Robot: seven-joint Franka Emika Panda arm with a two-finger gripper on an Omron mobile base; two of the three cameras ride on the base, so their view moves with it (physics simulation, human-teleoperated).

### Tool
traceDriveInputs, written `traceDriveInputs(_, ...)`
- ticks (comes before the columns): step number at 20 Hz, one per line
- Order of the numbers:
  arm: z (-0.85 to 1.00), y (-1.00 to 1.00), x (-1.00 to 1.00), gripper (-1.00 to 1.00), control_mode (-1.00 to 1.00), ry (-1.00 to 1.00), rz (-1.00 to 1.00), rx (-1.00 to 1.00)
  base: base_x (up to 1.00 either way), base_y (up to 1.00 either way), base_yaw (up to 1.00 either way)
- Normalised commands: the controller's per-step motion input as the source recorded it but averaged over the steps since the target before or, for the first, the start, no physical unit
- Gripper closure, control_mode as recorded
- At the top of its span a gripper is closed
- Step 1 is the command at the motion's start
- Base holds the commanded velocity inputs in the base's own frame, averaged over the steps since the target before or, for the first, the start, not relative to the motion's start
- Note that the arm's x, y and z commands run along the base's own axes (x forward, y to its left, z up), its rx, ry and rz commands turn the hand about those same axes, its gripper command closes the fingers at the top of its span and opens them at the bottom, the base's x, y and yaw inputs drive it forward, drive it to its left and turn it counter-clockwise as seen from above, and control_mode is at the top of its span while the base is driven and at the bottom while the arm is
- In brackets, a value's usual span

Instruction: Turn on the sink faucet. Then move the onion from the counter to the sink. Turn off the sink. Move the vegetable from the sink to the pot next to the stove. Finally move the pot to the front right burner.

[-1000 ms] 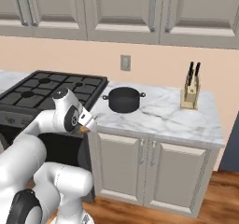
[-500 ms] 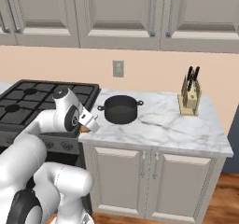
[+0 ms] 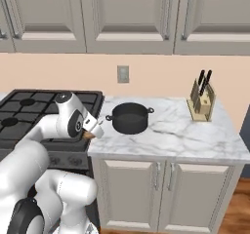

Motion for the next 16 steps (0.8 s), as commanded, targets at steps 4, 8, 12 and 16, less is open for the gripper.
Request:
traceDriveInputs(4,0.00,0.00,0.00,1.00,1.00,0.00,0.00,0.00,0.32,0.42,-0.15)
traceDriveInputs(8,0.00,0.00,0.00,1.00,1.00,0.00,0.00,0.00,0.33,0.38,-0.07)
traceDriveInputs(12,0.00,0.00,0.00,1.00,1.00,0.00,0.00,0.00,0.25,0.35,-0.01)
traceDriveInputs(16,0.00,0.00,0.00,1.00,1.00,0.00,0.00,0.00,0.20,0.28,0.00)
